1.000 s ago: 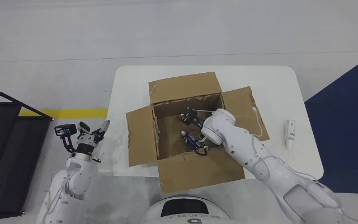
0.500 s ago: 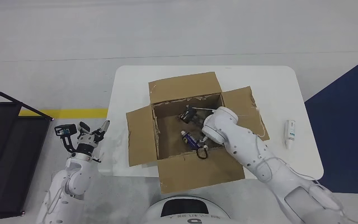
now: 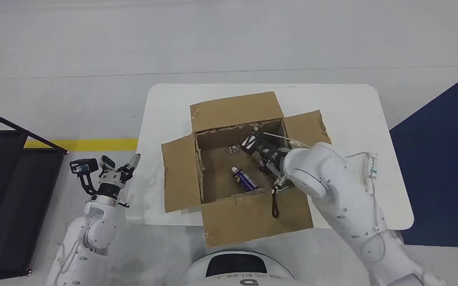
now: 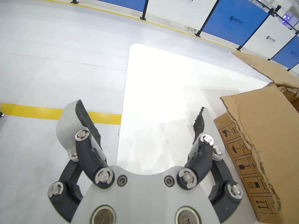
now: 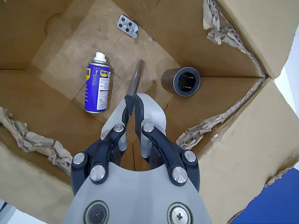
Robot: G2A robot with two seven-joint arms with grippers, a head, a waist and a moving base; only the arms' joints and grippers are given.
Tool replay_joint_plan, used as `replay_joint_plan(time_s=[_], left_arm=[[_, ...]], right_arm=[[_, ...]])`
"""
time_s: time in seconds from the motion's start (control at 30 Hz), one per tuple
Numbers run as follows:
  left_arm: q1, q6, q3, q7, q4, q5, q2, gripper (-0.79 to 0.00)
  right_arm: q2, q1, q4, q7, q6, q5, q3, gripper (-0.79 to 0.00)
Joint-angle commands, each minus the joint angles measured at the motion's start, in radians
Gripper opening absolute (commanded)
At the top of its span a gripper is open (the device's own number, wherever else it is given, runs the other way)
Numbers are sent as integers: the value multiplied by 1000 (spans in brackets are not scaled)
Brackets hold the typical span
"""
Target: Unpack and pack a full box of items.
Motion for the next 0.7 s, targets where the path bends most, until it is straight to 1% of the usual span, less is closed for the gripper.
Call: replay_joint_plan(time_s=[0.0, 0.07, 0.23, 0.27, 0.3, 0.33, 0.37, 0.4, 0.53, 0.57, 0.67], left_arm=[[0, 0, 0, 0, 0, 0, 0, 0], [0, 0, 0, 0, 0, 0, 0, 0], [0, 0, 0, 0, 0, 0, 0, 0], [0, 0, 0, 0, 0, 0, 0, 0], [0, 0, 0, 0, 0, 0, 0, 0], [0, 0, 0, 0, 0, 0, 0, 0], [0, 0, 0, 0, 0, 0, 0, 0], [0, 0, 0, 0, 0, 0, 0, 0], [0, 0, 0, 0, 0, 0, 0, 0], [0, 0, 0, 0, 0, 0, 0, 0], [0, 0, 0, 0, 0, 0, 0, 0]], right_arm=[[-1, 2, 28, -6, -10, 2, -10, -785], [-4, 19, 69, -7, -9, -21, -29, -785], [-17, 66, 129, 6, 31, -64, -84, -785], [-19, 73, 134, 6, 37, -65, -92, -702], [-22, 78, 137, 7, 43, -65, -97, -557], [-23, 83, 134, 2, 49, -65, -100, -348], [-25, 86, 130, -3, 59, -68, -100, -277], [-26, 87, 120, -9, 69, -67, -98, -18], [-25, 81, 86, -11, 93, -81, -85, -37], [-25, 79, 81, -8, 95, -81, -84, -80], [-26, 80, 88, 13, 93, -85, -87, -123]])
